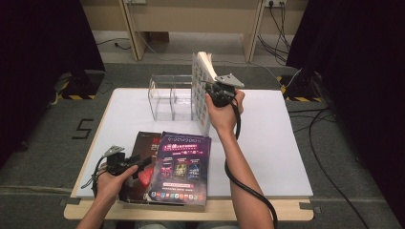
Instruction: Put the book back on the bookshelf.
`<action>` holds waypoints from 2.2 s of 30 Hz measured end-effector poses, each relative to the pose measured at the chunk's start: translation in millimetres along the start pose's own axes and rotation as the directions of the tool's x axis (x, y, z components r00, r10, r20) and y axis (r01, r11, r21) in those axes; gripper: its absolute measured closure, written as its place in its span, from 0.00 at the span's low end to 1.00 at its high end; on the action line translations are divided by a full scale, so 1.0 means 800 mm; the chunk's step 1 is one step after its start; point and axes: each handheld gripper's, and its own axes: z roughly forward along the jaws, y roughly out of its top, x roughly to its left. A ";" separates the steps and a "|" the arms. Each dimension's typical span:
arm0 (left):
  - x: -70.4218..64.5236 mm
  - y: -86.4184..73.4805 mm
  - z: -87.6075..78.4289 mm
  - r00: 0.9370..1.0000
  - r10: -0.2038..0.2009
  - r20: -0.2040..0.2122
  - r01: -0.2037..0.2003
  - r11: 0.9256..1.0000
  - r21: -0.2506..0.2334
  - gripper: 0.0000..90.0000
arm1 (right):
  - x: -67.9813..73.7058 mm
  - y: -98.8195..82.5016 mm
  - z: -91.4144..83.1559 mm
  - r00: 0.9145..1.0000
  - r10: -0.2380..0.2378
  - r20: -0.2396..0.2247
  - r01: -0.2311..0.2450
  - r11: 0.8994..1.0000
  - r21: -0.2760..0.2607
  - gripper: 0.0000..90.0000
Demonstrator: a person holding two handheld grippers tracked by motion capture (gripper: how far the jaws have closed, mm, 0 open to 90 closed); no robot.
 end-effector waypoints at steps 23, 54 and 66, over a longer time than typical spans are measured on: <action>0.001 -0.001 0.002 1.000 -0.005 0.001 0.005 1.000 0.004 0.40 | -0.013 -0.005 0.000 0.999 0.032 0.001 -0.032 0.998 -0.050 0.66; 0.003 -0.002 0.002 1.000 -0.012 0.004 0.012 1.000 0.006 0.40 | -0.013 0.010 0.015 0.993 0.110 -0.040 -0.110 0.994 -0.015 0.81; 0.007 -0.001 0.000 1.000 -0.023 0.000 0.023 1.000 0.000 0.40 | -0.004 0.033 0.030 0.994 0.108 -0.014 -0.108 0.993 -0.043 0.82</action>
